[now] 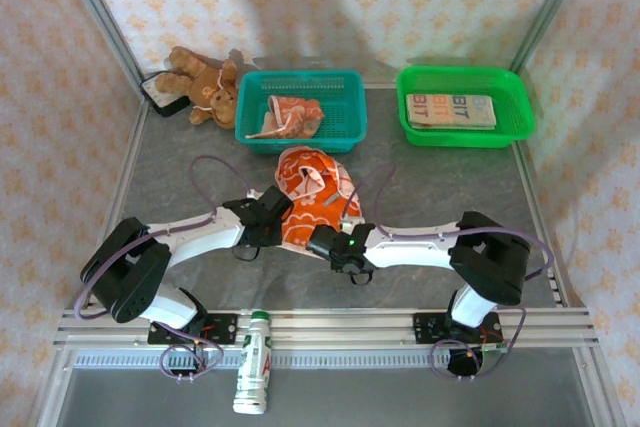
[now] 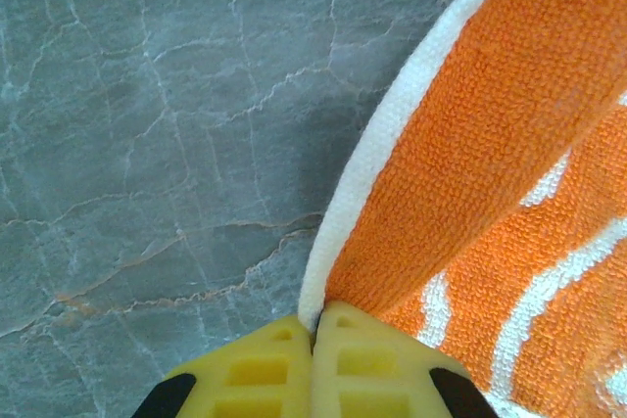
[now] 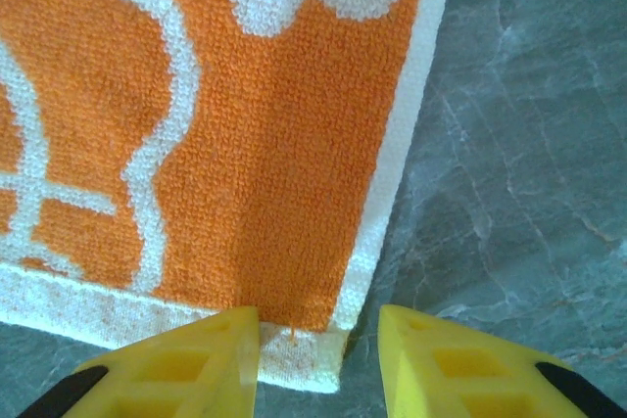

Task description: Fold and stack the towels

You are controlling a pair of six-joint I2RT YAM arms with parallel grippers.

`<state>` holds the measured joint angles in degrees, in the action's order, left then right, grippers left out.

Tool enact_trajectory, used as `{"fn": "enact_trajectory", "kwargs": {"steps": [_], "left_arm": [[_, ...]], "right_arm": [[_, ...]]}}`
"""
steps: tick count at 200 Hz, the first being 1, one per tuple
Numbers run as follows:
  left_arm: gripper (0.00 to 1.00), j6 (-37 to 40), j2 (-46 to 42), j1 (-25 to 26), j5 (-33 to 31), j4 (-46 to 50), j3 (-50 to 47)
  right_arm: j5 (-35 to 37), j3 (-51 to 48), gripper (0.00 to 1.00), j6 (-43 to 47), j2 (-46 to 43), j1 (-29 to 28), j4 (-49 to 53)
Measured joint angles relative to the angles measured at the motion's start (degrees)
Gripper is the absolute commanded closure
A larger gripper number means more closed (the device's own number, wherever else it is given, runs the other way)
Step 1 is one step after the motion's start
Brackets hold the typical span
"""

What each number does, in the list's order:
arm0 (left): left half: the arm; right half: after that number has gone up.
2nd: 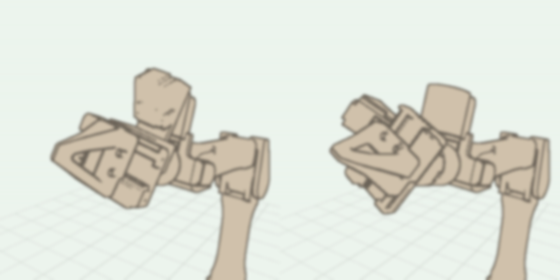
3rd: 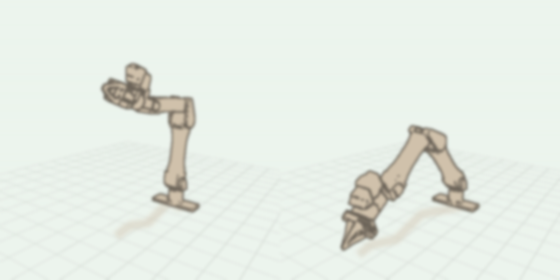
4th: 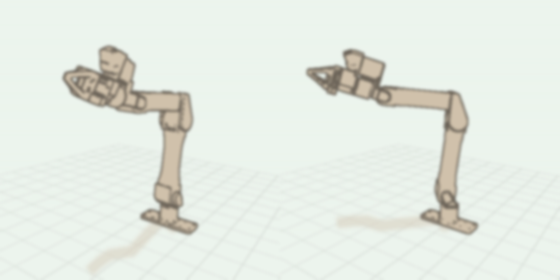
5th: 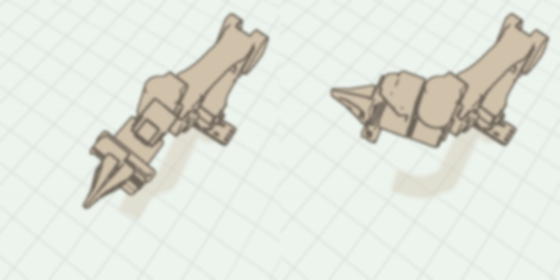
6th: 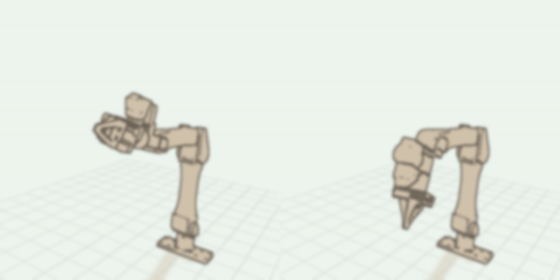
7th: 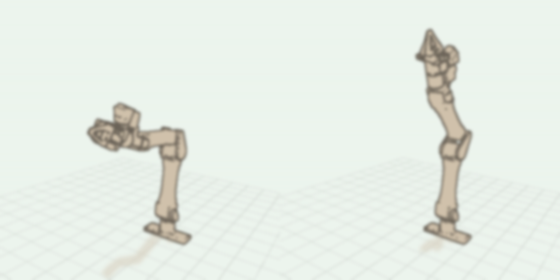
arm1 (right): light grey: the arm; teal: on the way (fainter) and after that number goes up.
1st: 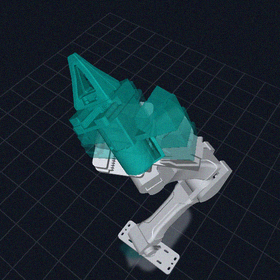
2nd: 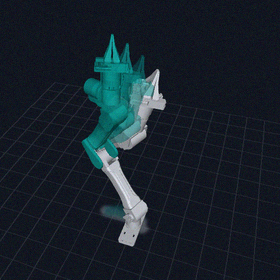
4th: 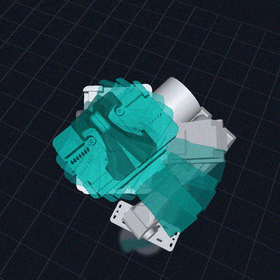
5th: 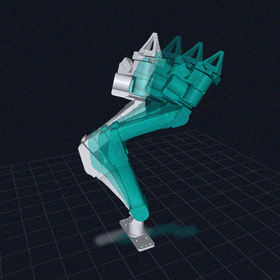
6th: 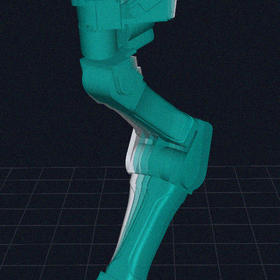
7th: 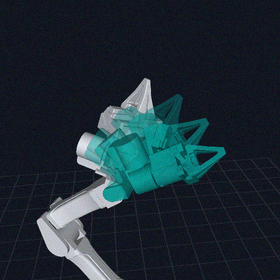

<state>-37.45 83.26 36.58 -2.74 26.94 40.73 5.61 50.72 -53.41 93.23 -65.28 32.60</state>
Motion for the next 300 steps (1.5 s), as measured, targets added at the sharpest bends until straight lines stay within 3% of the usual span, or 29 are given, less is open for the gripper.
{"fn": "enact_trajectory", "kwargs": {"steps": [41,71,118,165,229,300], "left_arm": [[1.0,0.0,-0.3,0.0,0.4,0.0,-0.1],[1.0,-0.1,-0.3,0.0,0.8,0.0,-0.1],[1.0,-1.2,-3.5,0.0,1.2,0.9,0.0],[1.0,-4.2,-13.5,0.0,1.9,5.9,4.5],[1.0,-4.7,-17.4,0.0,-3.0,15.6,29.0],[1.0,1.0,-7.9,-0.3,-10.7,20.9,54.1]], "right_arm": [[-0.2,0.0,0.73,0.2,0.4,-0.2,-0.3],[-0.2,0.7,1.0,0.1,1.2,-0.3,-1.6],[1.5,0.7,1.0,0.7,-0.3,-0.3,-0.6],[8.8,5.4,1.0,5.0,-9.2,0.2,6.2],[17.4,18.8,1.0,22.1,-17.6,8.3,7.1],[13.6,35.1,1.0,37.2,-16.2,23.0,-0.5]]}}
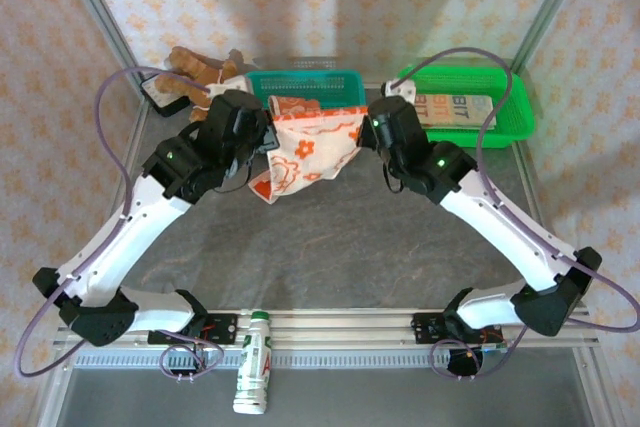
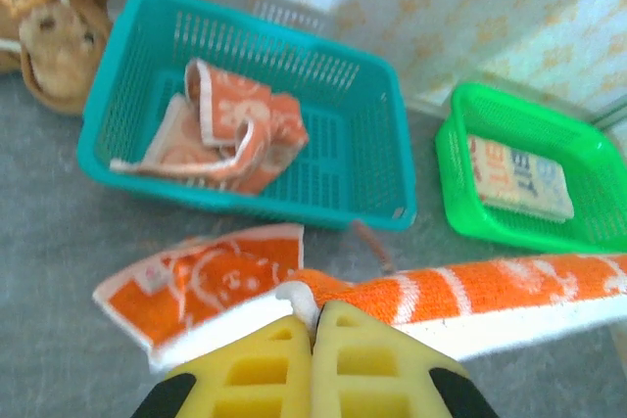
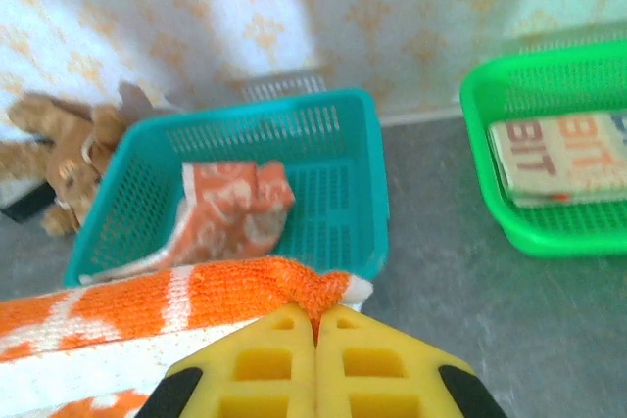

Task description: Fold and stack the towels

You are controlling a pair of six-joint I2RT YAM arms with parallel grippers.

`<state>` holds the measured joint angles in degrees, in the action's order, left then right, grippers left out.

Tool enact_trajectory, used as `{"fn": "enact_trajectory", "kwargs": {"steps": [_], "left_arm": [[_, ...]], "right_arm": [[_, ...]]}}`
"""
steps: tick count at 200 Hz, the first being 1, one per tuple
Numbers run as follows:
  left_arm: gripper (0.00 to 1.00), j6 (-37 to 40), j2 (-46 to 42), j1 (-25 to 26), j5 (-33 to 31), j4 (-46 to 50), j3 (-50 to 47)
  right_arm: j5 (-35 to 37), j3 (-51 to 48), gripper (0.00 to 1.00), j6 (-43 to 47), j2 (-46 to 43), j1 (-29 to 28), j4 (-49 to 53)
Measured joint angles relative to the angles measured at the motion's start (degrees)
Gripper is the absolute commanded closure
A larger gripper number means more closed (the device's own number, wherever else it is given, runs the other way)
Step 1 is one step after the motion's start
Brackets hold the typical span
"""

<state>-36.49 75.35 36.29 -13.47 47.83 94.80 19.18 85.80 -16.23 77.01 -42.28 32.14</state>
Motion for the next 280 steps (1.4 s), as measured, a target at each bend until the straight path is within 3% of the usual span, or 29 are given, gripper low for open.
{"fn": "enact_trajectory", "kwargs": {"steps": [52,125,169,203,280], "left_arm": [[1.0,5.4,8.3,-2.0,-2.6,1.7,16.9],[1.0,9.0,12.5,-2.0,-3.3,3.1,34.1],[1.0,7.9,10.3,-1.9,-0.3,3.5,34.0],[1.0,5.0,5.4,-1.0,2.5,3.4,28.7],[1.0,-0.8,-10.8,10.3,2.3,3.2,11.2]], "right_arm": [[-4.2,12.3,1.0,3.5,6.4,4.5,-2.8],[-7.4,27.5,1.0,6.1,9.9,4.9,-4.2],[-9.9,27.9,1.0,6.4,8.6,4.9,-4.6],[-12.2,22.6,1.0,6.4,2.6,4.1,-4.6],[-10.4,8.6,1.0,7.3,-14.3,-9.3,-1.7]]}}
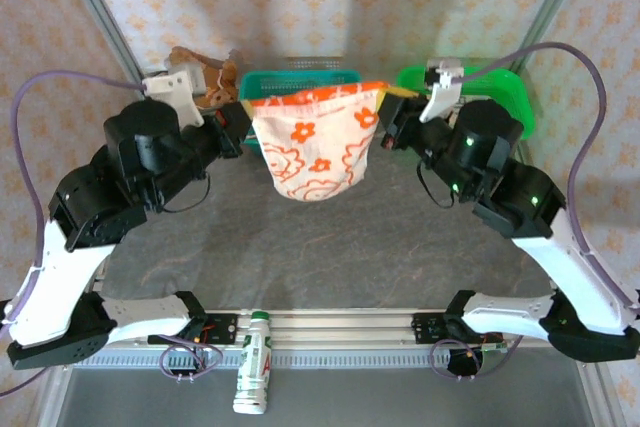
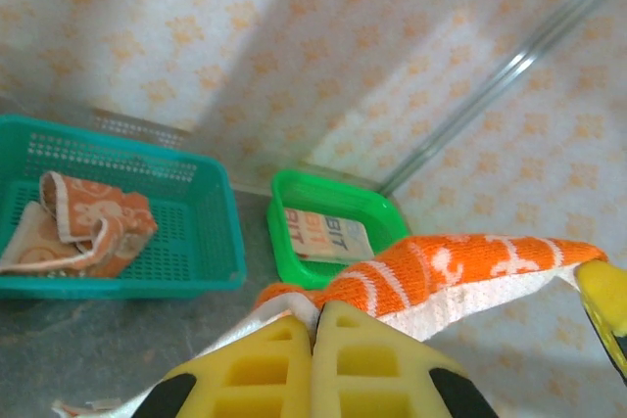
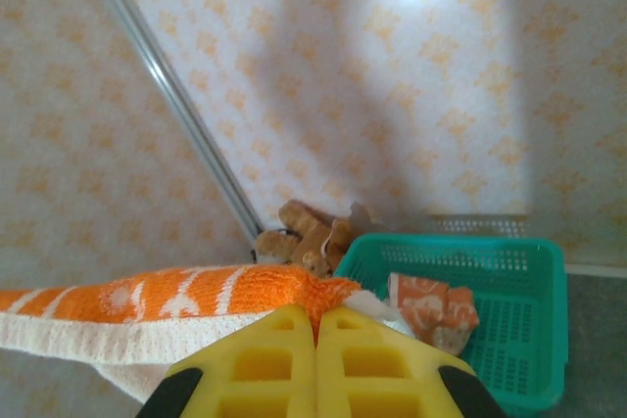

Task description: Fold and stack the towels

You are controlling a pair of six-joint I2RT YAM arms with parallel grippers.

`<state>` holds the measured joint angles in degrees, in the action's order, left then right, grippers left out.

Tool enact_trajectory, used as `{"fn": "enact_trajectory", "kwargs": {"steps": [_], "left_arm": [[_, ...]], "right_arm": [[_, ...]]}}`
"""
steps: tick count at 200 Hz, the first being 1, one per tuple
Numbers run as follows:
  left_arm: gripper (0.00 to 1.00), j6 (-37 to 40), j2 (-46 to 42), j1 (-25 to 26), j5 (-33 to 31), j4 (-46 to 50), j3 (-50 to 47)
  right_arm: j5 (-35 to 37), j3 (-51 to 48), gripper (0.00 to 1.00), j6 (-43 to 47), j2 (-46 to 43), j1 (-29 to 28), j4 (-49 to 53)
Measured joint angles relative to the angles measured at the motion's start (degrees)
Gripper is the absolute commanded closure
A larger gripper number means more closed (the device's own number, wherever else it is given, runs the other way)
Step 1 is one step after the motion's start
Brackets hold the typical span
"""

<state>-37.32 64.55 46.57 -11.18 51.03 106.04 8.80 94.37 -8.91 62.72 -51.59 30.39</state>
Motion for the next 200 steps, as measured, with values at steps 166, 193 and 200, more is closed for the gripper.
{"fn": "enact_trajectory", "kwargs": {"steps": [166,193,200], "left_arm": [[1.0,0.9,5.1,-5.1,-4.1,1.9,-4.6],[1.0,2.5,7.8,-6.4,-3.1,2.0,0.3],[1.0,2.9,8.1,-6.6,-2.8,1.9,1.6]], "right_arm": [[12.3,-5.7,1.0,-0.7,6.9,1.6,1.0],[10.5,-2.5,1.0,0.5,9.9,3.6,0.4],[10.1,-1.9,1.0,0.7,10.1,3.8,0.2]]}}
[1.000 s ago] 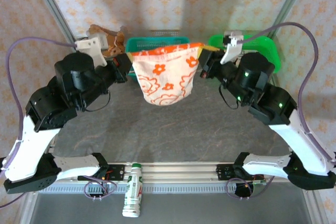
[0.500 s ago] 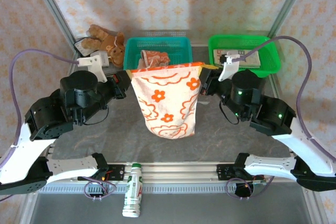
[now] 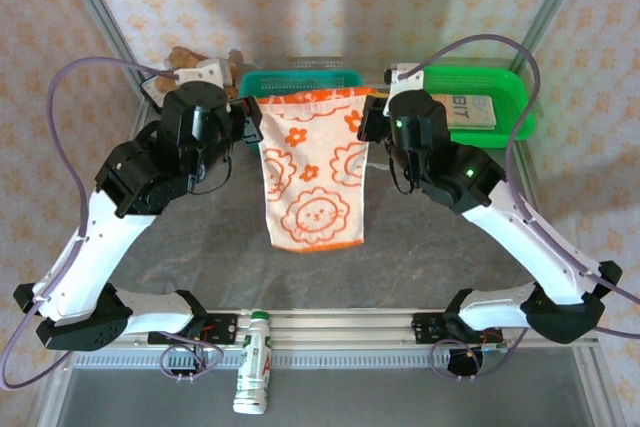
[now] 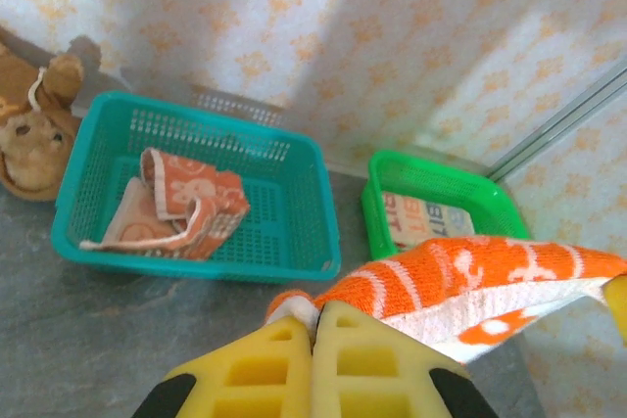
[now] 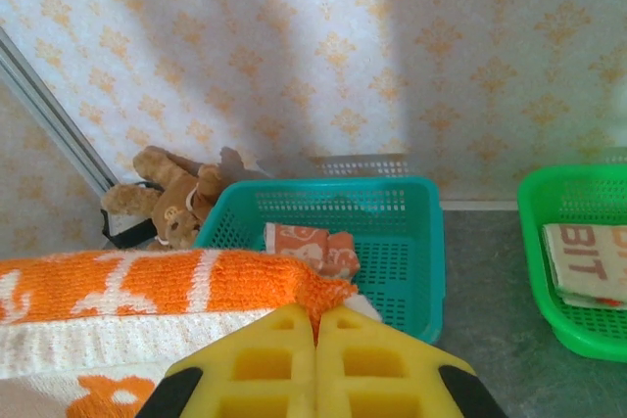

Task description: Fold and stack the towels

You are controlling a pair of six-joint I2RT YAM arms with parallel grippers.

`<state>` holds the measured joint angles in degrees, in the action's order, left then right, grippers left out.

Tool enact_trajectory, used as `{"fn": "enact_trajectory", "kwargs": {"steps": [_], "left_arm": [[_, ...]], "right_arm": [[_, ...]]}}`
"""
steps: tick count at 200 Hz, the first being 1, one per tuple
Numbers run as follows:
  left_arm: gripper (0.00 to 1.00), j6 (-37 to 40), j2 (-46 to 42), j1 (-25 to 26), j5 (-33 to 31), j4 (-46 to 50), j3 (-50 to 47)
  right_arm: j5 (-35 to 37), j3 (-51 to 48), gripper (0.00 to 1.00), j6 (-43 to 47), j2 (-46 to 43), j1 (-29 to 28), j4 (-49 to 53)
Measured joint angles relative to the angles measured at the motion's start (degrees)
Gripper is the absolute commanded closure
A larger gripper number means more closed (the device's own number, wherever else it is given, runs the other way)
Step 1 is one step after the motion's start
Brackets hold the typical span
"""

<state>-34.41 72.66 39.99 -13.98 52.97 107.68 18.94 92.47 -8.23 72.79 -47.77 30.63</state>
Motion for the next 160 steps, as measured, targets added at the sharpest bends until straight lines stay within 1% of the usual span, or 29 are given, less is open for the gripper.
{"fn": "enact_trajectory", "kwargs": {"steps": [27,72,116,138,160], "left_arm": [[1.0,0.2,-0.4,0.0,0.5,0.0,2.3],[1.0,0.0,-5.2,0.0,3.6,0.1,0.8],[1.0,-1.4,-13.8,0.0,7.1,0.2,-4.8],[1.0,-2.7,-16.3,0.1,8.9,0.5,-6.0],[1.0,-3.6,-17.0,0.2,9.1,0.9,-6.0]], "right_arm": [[-1.9,1.3,1.0,0.4,-0.5,0.2,-0.3],[-7.6,0.3,1.0,-0.1,-5.2,-0.4,0.0],[-8.9,-1.7,1.0,-0.4,-11.2,-7.9,1.3],[-8.9,-1.7,1.0,-1.1,-11.8,-9.7,2.3],[-8.5,-1.7,1.0,-2.1,-11.5,-10.1,3.6]]}}
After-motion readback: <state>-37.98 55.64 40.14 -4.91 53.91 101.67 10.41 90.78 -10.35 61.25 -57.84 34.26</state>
